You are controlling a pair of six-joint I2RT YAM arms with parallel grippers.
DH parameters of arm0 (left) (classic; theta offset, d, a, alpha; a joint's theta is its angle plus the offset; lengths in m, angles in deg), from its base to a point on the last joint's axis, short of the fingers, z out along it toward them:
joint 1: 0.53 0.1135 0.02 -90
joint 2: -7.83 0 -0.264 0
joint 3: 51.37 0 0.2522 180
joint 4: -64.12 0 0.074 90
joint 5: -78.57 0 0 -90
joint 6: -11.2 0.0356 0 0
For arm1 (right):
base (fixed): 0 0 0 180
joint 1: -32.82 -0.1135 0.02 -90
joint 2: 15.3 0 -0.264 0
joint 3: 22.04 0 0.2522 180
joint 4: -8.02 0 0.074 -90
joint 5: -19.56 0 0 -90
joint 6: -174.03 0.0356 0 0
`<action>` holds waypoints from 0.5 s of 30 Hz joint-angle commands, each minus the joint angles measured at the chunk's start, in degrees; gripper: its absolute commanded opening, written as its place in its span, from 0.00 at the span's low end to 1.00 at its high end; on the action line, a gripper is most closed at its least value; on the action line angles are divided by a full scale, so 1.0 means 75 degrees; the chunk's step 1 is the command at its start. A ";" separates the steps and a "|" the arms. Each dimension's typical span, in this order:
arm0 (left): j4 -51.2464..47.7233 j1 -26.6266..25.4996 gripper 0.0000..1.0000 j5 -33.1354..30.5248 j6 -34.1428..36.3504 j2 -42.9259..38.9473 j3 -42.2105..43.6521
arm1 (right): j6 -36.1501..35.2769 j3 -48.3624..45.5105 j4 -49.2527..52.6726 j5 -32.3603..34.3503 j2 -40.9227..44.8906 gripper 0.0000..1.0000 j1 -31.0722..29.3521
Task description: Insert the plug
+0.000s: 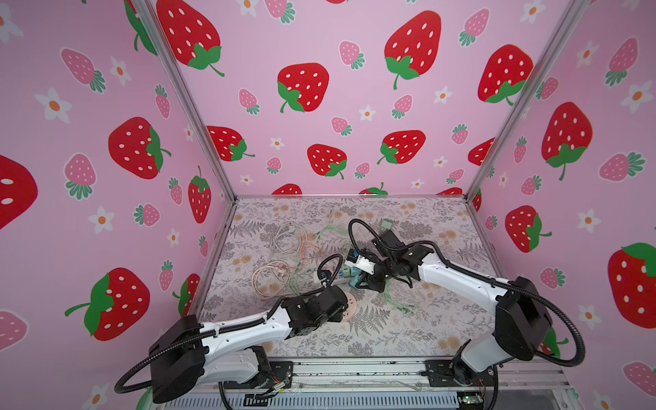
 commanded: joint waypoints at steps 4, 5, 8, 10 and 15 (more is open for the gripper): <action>-0.0052 -0.0020 0.47 -0.0303 -0.0143 0.0100 -0.0279 | 0.0098 -0.0170 -0.0116 -0.0113 0.0314 0.05 -0.0047; -0.0128 -0.0014 0.45 -0.0343 -0.0101 0.0089 -0.0277 | 0.0119 -0.0176 -0.0120 -0.0113 0.0314 0.05 -0.0041; -0.0227 0.0043 0.38 -0.0326 0.0214 0.0045 -0.0254 | 0.0161 -0.0176 -0.0135 -0.0124 0.0323 0.05 -0.0040; -0.0287 0.0107 0.33 -0.0228 0.0470 0.0020 -0.0235 | 0.0160 -0.0178 -0.0139 -0.0136 0.0312 0.05 -0.0047; -0.0213 0.0353 0.32 0.0270 0.1405 -0.0227 -0.0016 | 0.0125 -0.0124 -0.0070 -0.0324 0.0223 0.05 -0.0055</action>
